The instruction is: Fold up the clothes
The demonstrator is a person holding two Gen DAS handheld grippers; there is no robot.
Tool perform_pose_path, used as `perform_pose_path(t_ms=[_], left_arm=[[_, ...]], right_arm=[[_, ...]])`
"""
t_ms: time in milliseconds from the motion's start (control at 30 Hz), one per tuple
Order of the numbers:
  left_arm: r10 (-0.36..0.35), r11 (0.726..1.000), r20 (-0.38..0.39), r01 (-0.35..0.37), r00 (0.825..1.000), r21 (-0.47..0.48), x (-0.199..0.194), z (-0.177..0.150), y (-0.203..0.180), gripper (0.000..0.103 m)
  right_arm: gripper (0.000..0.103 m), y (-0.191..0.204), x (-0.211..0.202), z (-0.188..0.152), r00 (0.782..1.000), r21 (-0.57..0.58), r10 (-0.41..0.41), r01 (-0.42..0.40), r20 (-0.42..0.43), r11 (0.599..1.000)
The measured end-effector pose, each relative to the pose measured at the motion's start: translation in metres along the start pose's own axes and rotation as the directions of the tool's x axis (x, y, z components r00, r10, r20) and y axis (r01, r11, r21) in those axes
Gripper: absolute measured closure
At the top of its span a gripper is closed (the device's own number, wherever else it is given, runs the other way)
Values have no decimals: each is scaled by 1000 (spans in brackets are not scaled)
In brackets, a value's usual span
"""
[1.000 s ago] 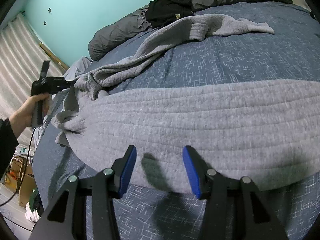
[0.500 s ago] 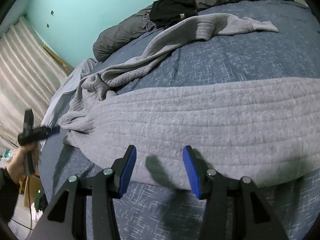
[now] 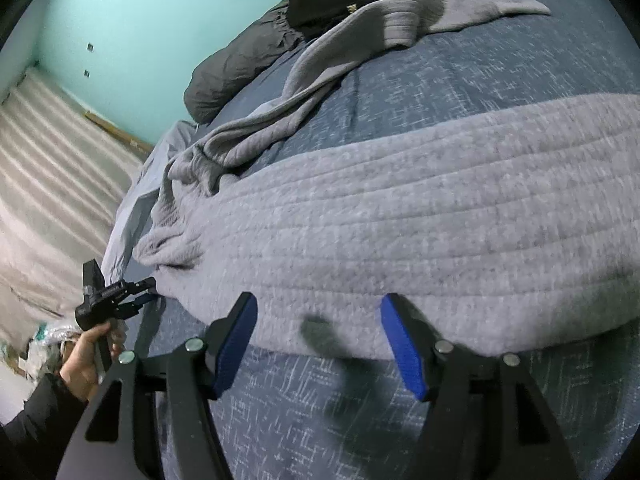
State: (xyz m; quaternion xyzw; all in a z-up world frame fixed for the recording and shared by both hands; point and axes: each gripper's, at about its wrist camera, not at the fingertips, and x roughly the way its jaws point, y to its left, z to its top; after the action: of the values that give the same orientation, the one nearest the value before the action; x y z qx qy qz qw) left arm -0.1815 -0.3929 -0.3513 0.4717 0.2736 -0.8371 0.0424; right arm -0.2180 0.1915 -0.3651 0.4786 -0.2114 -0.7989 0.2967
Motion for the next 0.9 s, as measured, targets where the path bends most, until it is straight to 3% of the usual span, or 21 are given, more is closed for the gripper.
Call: perform_pose_path(t_ms=[100,233,333,600,800,833,900], left_arm=[[-7,1000,7,7,1000,21,-4,0,-7,92],[-20,998,29,18,999,61,-21,0,-19,94],[-31,996,50,26,998,85,-44,1,-25,94],[-62,991,110,48,992,125,-122,-2,-18,95],[-72,990,114,58,991,128,-145,-18,-5,95],[-71,990,110,57,991,127,-145,-23,-2,95],[-75,991,108,63,991,115,-144,-27,-3,95]], right_arm=[[44,3,4,-2,1000,-28,-23,23,-10,999],[97,8,8,-4,999,-75,-34,33,-17,997],[101,13,2,-7,999,-105,-48,47,-1,993],[103,35,-50,-1,997,-149,-46,55,60,987],[101,39,-74,-3,999,-130,-32,29,-27,991],[96,38,-74,-6,998,-129,-39,33,-48,991],[69,33,-67,-12,992,-112,-73,61,-103,992]])
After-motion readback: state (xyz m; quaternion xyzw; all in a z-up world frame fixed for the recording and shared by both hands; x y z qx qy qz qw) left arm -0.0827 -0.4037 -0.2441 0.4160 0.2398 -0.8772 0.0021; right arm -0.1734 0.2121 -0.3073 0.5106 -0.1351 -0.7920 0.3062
